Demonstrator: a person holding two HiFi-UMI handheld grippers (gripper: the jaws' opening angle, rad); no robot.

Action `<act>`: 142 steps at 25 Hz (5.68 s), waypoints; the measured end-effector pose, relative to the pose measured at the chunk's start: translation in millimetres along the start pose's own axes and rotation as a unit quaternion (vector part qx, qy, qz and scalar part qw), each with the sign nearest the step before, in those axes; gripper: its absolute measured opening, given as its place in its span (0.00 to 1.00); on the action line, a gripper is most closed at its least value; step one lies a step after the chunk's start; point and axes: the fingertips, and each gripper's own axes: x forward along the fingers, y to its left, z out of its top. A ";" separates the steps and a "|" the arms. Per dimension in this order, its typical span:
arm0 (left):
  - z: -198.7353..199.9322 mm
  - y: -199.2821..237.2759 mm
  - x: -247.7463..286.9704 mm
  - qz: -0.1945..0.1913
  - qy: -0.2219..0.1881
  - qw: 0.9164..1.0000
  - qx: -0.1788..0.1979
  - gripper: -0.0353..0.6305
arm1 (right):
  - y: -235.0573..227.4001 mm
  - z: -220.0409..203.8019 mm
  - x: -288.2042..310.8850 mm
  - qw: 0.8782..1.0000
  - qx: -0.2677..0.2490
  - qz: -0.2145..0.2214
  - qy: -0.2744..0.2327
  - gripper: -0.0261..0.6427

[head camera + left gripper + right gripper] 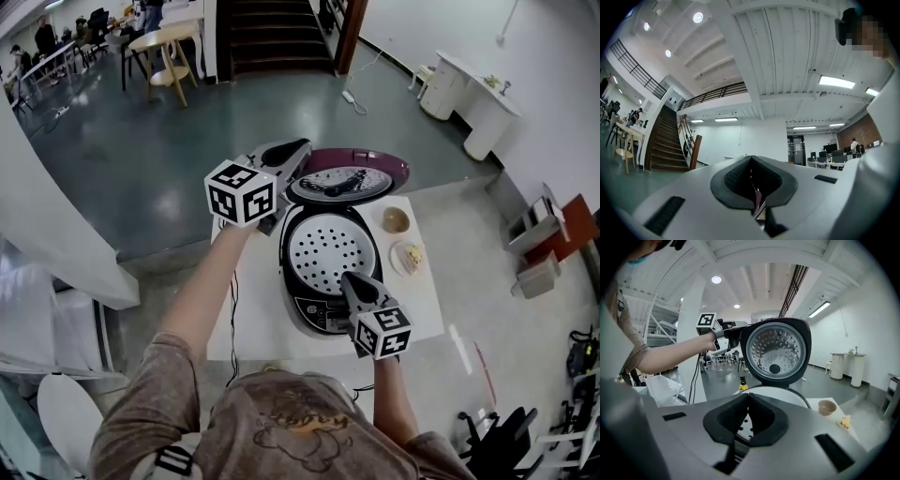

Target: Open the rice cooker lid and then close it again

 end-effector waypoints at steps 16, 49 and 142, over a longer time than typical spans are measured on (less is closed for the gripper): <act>6.5 44.5 28.2 0.053 -0.020 0.998 -0.004 0.08 | -11.0 -6.6 -1.6 1.000 0.004 0.015 0.012 0.05; 32.1 23.9 6.4 0.026 -0.020 0.999 0.022 0.35 | -39.7 3.8 3.0 0.998 0.009 0.066 0.004 0.05; -107.2 -130.4 -95.1 -0.042 0.057 0.997 -0.042 0.62 | -3.4 25.8 -61.2 0.994 0.005 0.108 -0.035 0.05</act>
